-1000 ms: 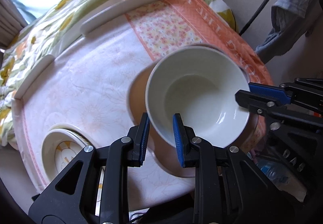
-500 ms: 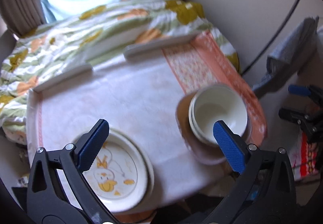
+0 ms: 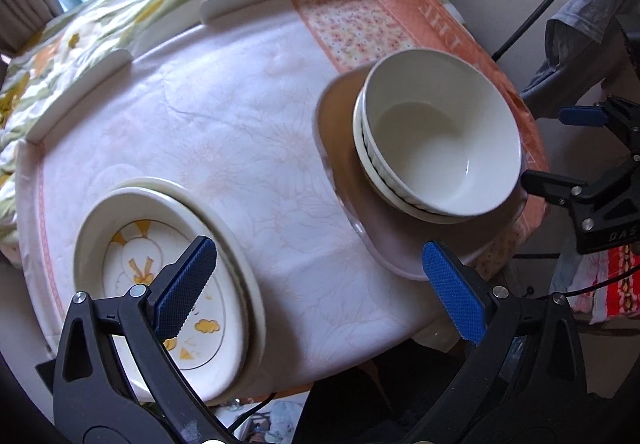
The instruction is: Organize plates and bowls
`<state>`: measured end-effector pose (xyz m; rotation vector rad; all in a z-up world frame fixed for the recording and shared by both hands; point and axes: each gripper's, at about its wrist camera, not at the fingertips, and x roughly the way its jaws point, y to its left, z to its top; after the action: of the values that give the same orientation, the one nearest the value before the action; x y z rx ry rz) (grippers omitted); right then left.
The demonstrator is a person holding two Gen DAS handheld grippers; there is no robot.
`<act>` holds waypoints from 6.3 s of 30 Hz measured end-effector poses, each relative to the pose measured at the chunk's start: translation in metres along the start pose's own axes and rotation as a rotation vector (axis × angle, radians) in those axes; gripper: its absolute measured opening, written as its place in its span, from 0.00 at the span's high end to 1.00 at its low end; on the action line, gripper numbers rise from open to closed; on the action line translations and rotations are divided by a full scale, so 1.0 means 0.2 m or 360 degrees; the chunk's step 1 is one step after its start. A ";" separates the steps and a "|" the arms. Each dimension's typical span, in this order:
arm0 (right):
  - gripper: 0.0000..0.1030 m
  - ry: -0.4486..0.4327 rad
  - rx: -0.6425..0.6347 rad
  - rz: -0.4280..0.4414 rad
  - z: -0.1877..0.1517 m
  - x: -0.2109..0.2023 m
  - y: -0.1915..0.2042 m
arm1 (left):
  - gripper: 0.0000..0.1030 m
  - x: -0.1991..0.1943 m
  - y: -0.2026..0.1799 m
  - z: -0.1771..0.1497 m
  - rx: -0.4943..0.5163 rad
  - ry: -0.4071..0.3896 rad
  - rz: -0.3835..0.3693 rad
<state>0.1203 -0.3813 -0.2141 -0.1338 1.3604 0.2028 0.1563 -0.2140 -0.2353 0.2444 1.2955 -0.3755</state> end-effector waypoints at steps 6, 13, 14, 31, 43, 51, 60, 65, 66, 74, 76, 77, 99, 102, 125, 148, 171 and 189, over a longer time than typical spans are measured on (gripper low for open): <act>0.13 0.0067 -0.0135 0.0012 0.03 0.12 0.03 | 0.01 0.11 -0.04 -0.01 0.0017 0.0078 0.0005; 0.35 0.0084 -0.0192 0.0108 0.05 0.22 0.05 | 0.16 0.17 -0.05 0.00 0.0020 0.0076 0.0006; 0.40 0.0084 -0.0201 0.0117 0.06 0.22 0.05 | 0.19 0.18 -0.06 0.01 0.0030 0.0079 0.0007; 0.87 -0.0018 -0.0363 0.0234 0.05 0.27 0.18 | 0.81 0.26 -0.15 0.04 0.0074 -0.0012 -0.0022; 0.87 -0.0170 -0.0394 0.0132 0.12 0.09 0.29 | 0.82 0.05 -0.01 0.03 0.0063 -0.0211 0.0008; 0.87 -0.0291 -0.0445 0.0108 0.22 -0.15 0.60 | 0.82 -0.23 0.25 -0.10 0.0016 -0.0312 0.0038; 0.87 -0.0306 -0.0496 0.0181 0.24 -0.13 1.04 | 0.82 -0.32 0.66 -0.39 -0.0070 -0.0258 0.0086; 0.87 -0.0259 -0.0527 0.0207 0.22 -0.03 1.26 | 0.82 -0.26 0.83 -0.52 -0.0111 -0.0190 0.0087; 0.87 -0.0251 -0.0525 0.0210 0.22 -0.01 1.29 | 0.82 -0.24 0.85 -0.55 -0.0119 -0.0181 0.0080; 0.87 -0.0194 -0.0441 0.0225 0.19 0.10 1.38 | 0.82 -0.13 0.93 -0.62 -0.0131 -0.0117 0.0051; 0.87 -0.0185 -0.0420 0.0222 0.19 0.11 1.38 | 0.82 -0.12 0.93 -0.63 -0.0118 -0.0126 0.0042; 0.87 -0.0185 -0.0403 0.0218 0.19 0.12 1.38 | 0.82 -0.12 0.93 -0.63 -0.0107 -0.0135 0.0044; 0.85 -0.0101 -0.0115 0.0218 0.20 0.07 1.32 | 0.81 -0.22 0.93 -0.61 -0.0078 -0.0148 0.0163; 0.80 -0.0101 -0.0033 0.0214 0.20 0.03 1.28 | 0.81 -0.26 0.94 -0.62 -0.0085 -0.0158 0.0182; 0.03 -0.1156 0.0138 -0.0015 -0.06 -1.19 1.10 | 0.00 -1.42 0.73 -0.72 -0.0416 -0.1231 0.0312; 0.03 -0.1334 0.0156 -0.0074 -0.16 -1.28 1.09 | 0.00 -1.57 0.63 -0.81 -0.0472 -0.1383 0.0468; 0.03 -0.1351 0.0178 -0.0113 -0.14 -1.29 1.10 | 0.00 -1.58 0.62 -0.79 -0.0477 -0.1420 0.0460; 0.03 -0.1363 0.0194 -0.0119 -0.14 -1.29 1.09 | 0.00 -1.58 0.60 -0.79 -0.0455 -0.1429 0.0469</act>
<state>-0.0043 -0.1927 0.0376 0.0117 0.5110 0.0921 -0.0060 -0.0009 0.0257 0.0058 0.4047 -0.0196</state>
